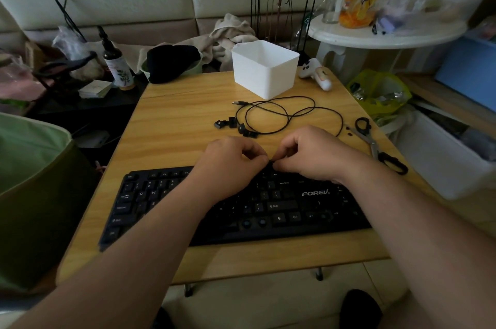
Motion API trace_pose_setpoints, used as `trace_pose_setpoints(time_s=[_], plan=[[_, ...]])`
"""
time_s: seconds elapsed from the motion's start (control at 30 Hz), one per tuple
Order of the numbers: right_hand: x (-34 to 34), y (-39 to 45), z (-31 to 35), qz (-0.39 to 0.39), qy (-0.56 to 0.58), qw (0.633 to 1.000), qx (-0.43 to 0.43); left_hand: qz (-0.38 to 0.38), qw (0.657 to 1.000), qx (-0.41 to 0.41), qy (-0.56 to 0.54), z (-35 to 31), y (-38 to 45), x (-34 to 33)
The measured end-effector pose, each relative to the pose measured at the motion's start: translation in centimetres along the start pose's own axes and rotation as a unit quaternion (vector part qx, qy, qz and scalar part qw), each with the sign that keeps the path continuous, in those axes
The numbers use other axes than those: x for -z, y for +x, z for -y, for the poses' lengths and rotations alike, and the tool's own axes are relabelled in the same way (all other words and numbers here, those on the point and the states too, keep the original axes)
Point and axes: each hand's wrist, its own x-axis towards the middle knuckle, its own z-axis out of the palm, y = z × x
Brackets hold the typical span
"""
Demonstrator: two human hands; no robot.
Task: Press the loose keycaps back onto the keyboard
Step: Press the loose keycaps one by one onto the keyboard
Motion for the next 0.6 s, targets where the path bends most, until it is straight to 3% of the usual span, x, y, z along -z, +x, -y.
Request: trace_pose_setpoints(time_s=[0.2, 0.6], plan=[[0.0, 0.04, 0.21, 0.007, -0.006, 1.0, -0.005, -0.015, 0.999, 0.001, 0.033, 0.14, 0.37, -1.0], [-0.62, -0.05, 0.21, -0.02, 0.023, 1.0, -0.008, 0.028, 0.999, 0.032, -0.01, 0.1, 1.0, -0.65]])
